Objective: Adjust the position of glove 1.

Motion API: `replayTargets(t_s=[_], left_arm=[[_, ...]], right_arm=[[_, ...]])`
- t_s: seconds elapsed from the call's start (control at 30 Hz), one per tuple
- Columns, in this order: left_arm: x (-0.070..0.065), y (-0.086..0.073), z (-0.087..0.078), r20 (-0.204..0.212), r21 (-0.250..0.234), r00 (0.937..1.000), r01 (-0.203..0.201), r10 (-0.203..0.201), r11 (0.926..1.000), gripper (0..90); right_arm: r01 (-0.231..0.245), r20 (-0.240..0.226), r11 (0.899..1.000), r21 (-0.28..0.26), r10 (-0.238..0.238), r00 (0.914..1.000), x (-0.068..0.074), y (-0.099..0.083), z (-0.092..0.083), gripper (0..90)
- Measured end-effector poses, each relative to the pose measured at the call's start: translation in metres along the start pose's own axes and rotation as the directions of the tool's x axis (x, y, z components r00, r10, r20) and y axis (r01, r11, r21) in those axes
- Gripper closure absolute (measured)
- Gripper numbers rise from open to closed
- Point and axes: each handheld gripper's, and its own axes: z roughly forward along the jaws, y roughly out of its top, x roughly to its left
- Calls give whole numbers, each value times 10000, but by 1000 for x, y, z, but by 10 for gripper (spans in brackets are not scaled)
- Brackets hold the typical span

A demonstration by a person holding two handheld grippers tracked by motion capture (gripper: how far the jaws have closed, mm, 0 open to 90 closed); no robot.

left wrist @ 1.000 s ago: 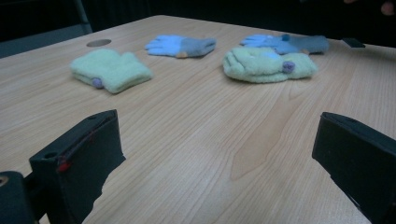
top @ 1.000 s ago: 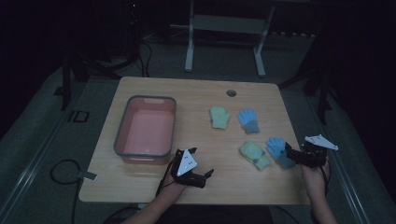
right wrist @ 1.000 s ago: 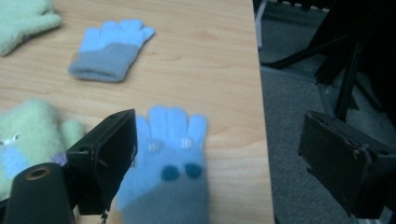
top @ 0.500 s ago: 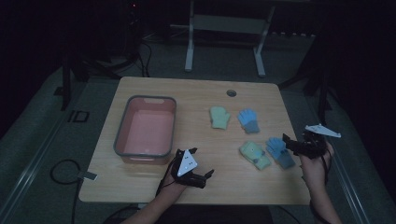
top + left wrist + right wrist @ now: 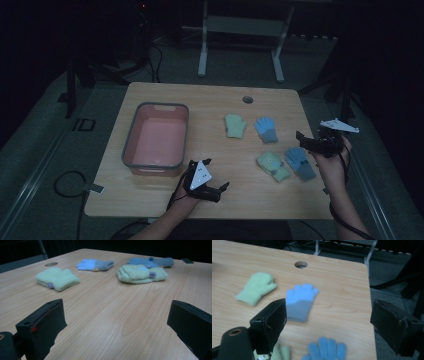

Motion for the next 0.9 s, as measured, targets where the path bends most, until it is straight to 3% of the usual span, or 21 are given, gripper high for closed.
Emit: replayTargets(t_s=[0.5, 0.53, 0.57, 0.63, 0.9], left_arm=[[0, 0, -1, 16, -99, 10000, 38, -38, 9999, 18], [0, 0, -1, 12, -96, 10000, 34, -34, 9999, 18], [0, 0, -1, 8, -91, 10000, 17, -17, 10000, 18], [0, 0, -1, 11, -93, 10000, -12, 12, 10000, 18], [0, -1, -1, 20, -144, 10000, -11, 11, 9999, 18]], right_arm=[[280, -711, 9996, 75, -274, 9971, 17, 28, 20, 191], [776, -710, 9969, 95, -767, 9945, 23, 32, 25, 232], [890, -747, 9960, 81, -882, 9933, 25, 33, 27, 242], [761, -1091, 9971, 59, -750, 9912, 29, 36, 31, 264], [981, -1530, 9951, 148, -947, 9837, 49, 43, 46, 274]])
